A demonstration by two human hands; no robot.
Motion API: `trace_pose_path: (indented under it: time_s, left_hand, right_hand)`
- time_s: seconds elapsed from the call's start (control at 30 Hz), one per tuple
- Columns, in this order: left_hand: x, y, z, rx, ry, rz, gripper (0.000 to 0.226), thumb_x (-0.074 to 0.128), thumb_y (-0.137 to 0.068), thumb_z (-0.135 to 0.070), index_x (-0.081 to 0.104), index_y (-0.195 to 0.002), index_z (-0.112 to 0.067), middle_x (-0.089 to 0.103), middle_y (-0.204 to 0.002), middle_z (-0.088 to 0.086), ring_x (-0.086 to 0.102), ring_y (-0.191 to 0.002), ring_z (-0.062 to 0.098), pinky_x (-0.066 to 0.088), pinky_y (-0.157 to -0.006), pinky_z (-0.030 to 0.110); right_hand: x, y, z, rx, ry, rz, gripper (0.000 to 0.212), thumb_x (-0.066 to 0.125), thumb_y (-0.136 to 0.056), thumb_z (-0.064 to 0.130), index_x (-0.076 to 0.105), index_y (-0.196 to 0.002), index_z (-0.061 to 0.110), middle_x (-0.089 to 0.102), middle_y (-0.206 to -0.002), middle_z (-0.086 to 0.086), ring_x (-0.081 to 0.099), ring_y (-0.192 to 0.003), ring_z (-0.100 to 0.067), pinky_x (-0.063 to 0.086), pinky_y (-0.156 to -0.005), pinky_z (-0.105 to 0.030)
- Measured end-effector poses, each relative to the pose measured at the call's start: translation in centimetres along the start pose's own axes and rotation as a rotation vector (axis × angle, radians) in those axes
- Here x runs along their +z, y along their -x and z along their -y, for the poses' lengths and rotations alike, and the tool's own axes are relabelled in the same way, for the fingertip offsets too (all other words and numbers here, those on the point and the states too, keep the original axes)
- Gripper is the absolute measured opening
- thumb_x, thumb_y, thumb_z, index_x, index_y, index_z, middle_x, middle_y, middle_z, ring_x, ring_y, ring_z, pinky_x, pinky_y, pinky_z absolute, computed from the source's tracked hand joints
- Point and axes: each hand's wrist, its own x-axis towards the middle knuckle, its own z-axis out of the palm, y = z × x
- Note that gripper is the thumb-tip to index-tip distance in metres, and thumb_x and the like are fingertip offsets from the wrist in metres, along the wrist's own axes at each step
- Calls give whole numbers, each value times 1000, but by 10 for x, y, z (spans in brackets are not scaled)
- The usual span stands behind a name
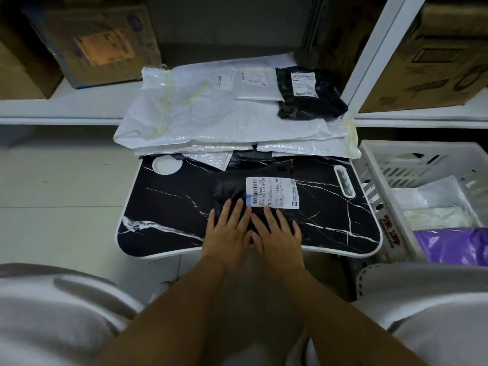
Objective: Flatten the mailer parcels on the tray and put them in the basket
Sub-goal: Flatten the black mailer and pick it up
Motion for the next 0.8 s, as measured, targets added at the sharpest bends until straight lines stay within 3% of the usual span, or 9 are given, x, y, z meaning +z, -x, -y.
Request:
trace_pose_path:
  time_s: [0.07, 0.13, 0.23, 0.4, 0.47, 0.5, 0.57, 0.63, 0.8]
  left_hand:
    - [0, -2, 0, 5, -9, -19, 55, 11, -101, -47, 5, -153, -27, -3, -161, -1, -6, -148, 23, -2, -119, 50]
    - [-2, -6, -1, -9, 23, -112, 55, 13, -99, -45, 35, -146, -27, 29, -155, 1, 23, -144, 24, 9, -118, 51]
    - [4, -21, 1, -20, 89, -285, 30, 39, -97, -32, 64, -112, -23, 63, -119, -1, 57, -110, 23, 36, -108, 45]
    - [-8, -40, -2, -52, 58, -213, 30, 47, -89, -21, 53, -119, -17, 55, -107, 1, 51, -93, 21, 40, -87, 33]
    - [-10, -35, -6, -57, 0, -316, 39, 51, -87, -25, 54, -124, -14, 55, -114, 8, 54, -102, 26, 43, -94, 39]
    - [-11, -31, -6, -65, -19, -306, 46, 46, -90, -29, 48, -134, -14, 49, -129, 13, 48, -119, 30, 37, -104, 44]
    - [-6, -29, -3, -43, -41, -201, 57, 30, -99, -35, 17, -152, -16, 14, -158, 14, 10, -146, 32, 12, -118, 48]
    - [-5, -32, 2, -55, -10, -93, 58, 18, -102, -41, 0, -153, -20, -8, -160, 9, -11, -147, 28, 2, -120, 47]
    - [-5, -37, 5, -45, 20, -50, 57, 16, -102, -44, 1, -153, -23, -5, -161, 6, -6, -148, 25, 4, -120, 44]
  right_hand:
    - [-4, -4, 3, 21, -11, -63, 43, 33, -92, 43, 65, -118, 30, 63, -128, 0, 61, -115, -26, 48, -90, -51]
    - [-10, -12, 4, 26, 24, -117, 33, 47, -90, 35, 66, -115, 24, 68, -117, 0, 66, -100, -24, 50, -82, -43]
    - [-23, -27, 9, -3, 86, -108, 34, 64, -85, 20, 62, -119, 17, 68, -107, -1, 65, -90, -22, 48, -78, -38]
    - [-28, -47, 6, -97, 154, -151, 22, 69, -79, 20, 66, -101, 20, 62, -103, -4, 57, -101, -25, 46, -84, -39]
    - [-22, -48, 2, -130, 130, -147, 35, 67, -83, 24, 64, -117, 17, 59, -128, -7, 51, -125, -28, 42, -100, -45]
    - [-18, -47, -1, -151, 116, -100, 44, 54, -92, 29, 54, -134, 15, 45, -146, -7, 35, -140, -27, 31, -111, -47]
    - [-15, -46, -6, -136, 98, 44, 61, 12, -98, 42, 19, -154, 18, 7, -162, -2, 0, -149, -24, 5, -118, -47]
    - [-14, -45, -11, -139, 99, 82, 76, -13, -85, 50, 2, -155, 23, -7, -162, 1, -11, -149, -23, -2, -118, -47]
    - [-16, -50, -14, -139, 101, 128, 78, -16, -81, 54, -1, -154, 31, -5, -162, 5, -7, -149, -22, 1, -118, -48]
